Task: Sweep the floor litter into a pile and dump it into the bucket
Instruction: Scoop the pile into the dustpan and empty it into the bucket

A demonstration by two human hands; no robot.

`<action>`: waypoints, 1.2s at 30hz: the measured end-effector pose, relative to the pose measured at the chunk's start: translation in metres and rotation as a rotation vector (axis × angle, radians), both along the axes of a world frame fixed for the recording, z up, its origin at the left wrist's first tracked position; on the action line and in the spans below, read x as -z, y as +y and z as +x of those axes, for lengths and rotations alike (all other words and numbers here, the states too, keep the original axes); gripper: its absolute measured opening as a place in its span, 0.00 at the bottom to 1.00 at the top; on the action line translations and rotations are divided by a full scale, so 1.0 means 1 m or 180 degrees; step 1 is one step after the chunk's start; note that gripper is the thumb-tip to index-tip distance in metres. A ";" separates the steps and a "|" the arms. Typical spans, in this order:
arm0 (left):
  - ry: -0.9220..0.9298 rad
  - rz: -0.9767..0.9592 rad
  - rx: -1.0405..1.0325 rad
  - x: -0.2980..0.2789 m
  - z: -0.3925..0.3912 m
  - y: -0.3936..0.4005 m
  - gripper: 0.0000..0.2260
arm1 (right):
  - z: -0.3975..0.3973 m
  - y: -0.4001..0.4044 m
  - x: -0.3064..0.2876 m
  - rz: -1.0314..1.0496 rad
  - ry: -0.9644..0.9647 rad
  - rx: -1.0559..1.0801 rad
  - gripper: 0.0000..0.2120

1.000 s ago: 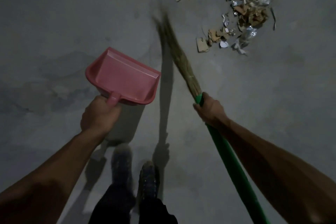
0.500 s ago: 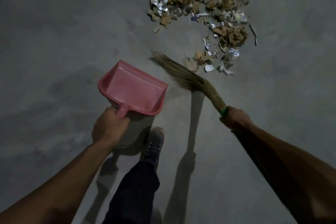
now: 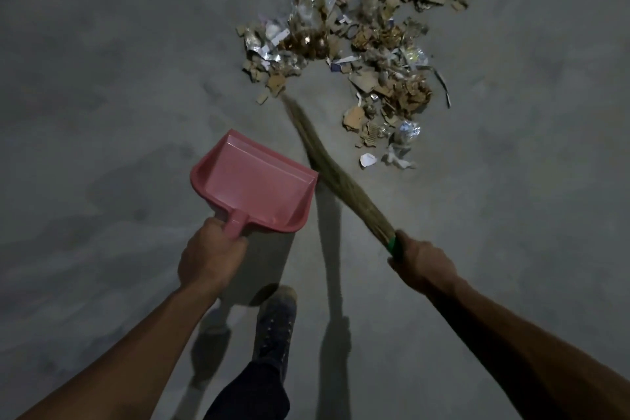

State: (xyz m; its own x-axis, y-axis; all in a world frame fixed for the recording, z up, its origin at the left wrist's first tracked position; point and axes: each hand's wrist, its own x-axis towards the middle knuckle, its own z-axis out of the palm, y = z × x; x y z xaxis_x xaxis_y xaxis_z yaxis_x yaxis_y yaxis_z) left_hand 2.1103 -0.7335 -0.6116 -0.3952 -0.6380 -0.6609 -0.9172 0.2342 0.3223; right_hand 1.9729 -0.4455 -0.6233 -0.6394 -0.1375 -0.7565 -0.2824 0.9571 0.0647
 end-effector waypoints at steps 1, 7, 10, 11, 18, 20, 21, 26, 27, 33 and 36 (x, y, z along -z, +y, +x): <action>0.0007 0.0014 0.0023 -0.001 -0.004 -0.001 0.08 | -0.001 0.007 0.003 0.0123 -0.0070 0.0061 0.18; 0.0091 -0.0025 0.0141 0.002 -0.025 0.000 0.07 | -0.069 -0.005 0.005 0.0147 0.0316 0.0743 0.16; 0.0102 -0.0087 0.0250 0.004 -0.035 0.001 0.08 | -0.094 -0.022 -0.006 -0.0197 0.0523 0.0882 0.17; 0.0111 -0.0082 0.0270 0.003 -0.038 0.001 0.08 | -0.098 -0.026 -0.010 -0.0361 0.0496 0.1031 0.16; 0.0089 -0.0101 0.0438 -0.009 -0.064 0.007 0.09 | -0.103 -0.008 -0.060 -0.1713 0.0035 0.3558 0.13; 0.0043 -0.0144 0.0481 -0.014 -0.073 0.010 0.10 | -0.104 0.008 -0.066 -0.1664 -0.0020 0.4056 0.13; 0.0025 -0.0153 0.0515 -0.014 -0.078 0.011 0.10 | -0.103 0.017 -0.065 -0.1593 -0.0052 0.4234 0.13; -0.0102 -0.0157 0.0776 -0.008 -0.097 0.021 0.10 | -0.085 0.051 -0.028 -0.1205 -0.0066 0.4402 0.17; -0.0132 -0.0213 0.0844 -0.006 -0.100 0.022 0.10 | -0.081 0.051 -0.017 -0.1127 -0.0067 0.4334 0.18; -0.0348 -0.0386 0.1055 0.012 -0.123 0.030 0.11 | -0.096 0.004 0.038 -0.1363 -0.0308 0.3835 0.27; -0.0401 -0.0423 0.1035 0.022 -0.135 0.032 0.12 | -0.125 -0.025 0.050 -0.1398 -0.0218 0.3297 0.24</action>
